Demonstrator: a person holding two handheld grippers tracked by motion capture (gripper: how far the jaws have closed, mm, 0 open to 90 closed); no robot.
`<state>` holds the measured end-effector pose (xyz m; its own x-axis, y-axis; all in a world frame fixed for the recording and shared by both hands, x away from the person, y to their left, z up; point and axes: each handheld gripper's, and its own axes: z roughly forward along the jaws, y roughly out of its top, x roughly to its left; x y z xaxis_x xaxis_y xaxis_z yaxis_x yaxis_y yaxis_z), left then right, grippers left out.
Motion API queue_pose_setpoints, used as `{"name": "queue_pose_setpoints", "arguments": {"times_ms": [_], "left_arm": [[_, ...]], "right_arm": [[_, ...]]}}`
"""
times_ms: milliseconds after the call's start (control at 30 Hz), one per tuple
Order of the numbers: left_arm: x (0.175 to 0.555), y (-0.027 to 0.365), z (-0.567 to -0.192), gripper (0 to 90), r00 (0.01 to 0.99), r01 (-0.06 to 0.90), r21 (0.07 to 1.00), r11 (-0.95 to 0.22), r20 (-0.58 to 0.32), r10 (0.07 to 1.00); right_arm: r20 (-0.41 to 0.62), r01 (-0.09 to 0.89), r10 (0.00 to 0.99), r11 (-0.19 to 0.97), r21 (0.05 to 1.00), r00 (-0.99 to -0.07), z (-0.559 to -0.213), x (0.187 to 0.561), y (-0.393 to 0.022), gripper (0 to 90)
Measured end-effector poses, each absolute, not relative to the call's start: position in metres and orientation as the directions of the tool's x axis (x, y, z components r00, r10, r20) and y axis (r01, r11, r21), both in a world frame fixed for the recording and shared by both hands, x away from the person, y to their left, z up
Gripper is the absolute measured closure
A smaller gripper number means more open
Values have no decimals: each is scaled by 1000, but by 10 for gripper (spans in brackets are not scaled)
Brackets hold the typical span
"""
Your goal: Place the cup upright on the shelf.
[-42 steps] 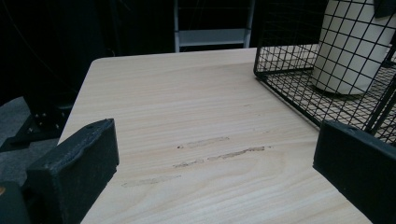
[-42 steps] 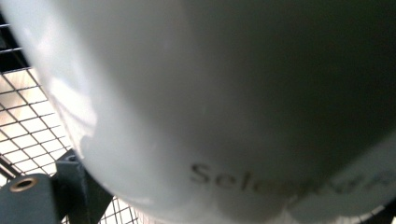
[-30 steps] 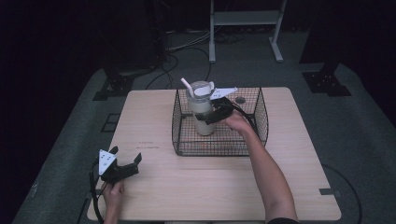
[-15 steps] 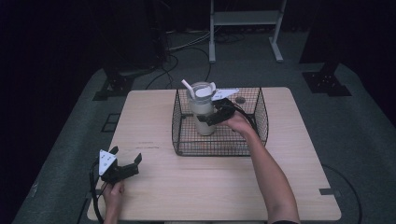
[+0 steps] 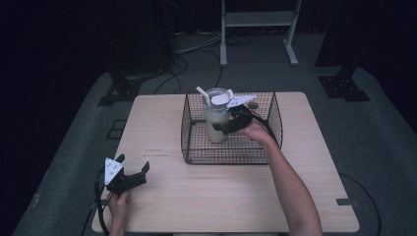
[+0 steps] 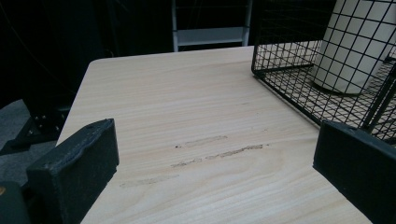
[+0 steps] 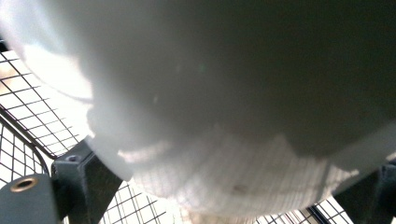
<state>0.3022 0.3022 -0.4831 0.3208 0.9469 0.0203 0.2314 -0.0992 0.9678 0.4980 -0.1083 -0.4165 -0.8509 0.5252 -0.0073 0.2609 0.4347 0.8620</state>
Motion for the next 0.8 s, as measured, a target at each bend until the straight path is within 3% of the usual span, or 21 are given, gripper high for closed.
{"name": "queue_pose_setpoints", "arguments": {"times_ms": [800], "left_arm": [[302,301,-483,0,323,232,967,-107,27,946]], "right_arm": [[3,307,568,442,843,-823,-406,479,-127,88]]}}
